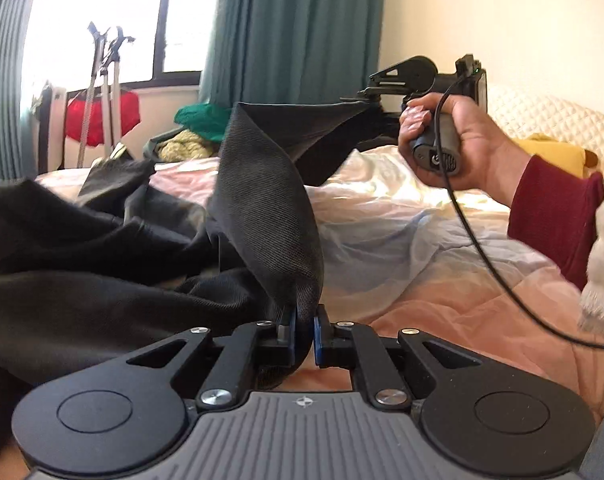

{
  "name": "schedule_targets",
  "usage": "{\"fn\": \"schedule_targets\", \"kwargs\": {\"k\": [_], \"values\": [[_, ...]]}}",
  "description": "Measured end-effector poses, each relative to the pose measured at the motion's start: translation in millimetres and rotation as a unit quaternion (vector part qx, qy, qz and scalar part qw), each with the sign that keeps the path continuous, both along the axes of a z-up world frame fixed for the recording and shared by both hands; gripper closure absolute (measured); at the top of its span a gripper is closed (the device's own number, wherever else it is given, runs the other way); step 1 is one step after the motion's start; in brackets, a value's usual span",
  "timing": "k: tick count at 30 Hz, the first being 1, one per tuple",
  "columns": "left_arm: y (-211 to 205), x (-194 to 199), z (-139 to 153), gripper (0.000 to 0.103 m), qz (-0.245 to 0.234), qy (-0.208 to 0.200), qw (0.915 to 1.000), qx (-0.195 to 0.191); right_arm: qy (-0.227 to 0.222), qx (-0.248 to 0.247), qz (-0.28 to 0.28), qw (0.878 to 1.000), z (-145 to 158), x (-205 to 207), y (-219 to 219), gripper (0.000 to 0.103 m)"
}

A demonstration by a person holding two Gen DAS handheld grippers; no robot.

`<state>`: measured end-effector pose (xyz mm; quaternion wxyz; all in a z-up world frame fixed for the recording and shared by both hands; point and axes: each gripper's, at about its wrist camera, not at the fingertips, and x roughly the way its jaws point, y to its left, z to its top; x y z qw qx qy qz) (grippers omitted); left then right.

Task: Fold clothes

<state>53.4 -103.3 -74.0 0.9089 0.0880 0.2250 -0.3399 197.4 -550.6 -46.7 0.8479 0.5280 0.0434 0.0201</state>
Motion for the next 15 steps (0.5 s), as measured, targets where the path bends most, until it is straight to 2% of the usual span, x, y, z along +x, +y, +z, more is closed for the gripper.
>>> {"fn": "schedule_targets", "kwargs": {"k": [2, 8, 12, 15], "values": [[-9, 7, 8, 0.095, -0.009, 0.003, 0.9999, 0.005, -0.005, -0.025, -0.05, 0.998, 17, -27, -29, 0.094], [-32, 13, 4, 0.094, -0.035, 0.011, 0.9984, 0.044, 0.033, -0.011, -0.168, 0.985, -14, -128, -98, 0.095], [-36, 11, -14, 0.094, -0.042, 0.023, 0.996, 0.075, 0.131, 0.012, -0.213, 0.968, -65, -169, -95, 0.096], [-29, 5, -22, 0.088, -0.042, 0.021, 0.995, 0.088, 0.183, 0.016, -0.212, 0.96, -87, -176, -87, 0.095]]}}
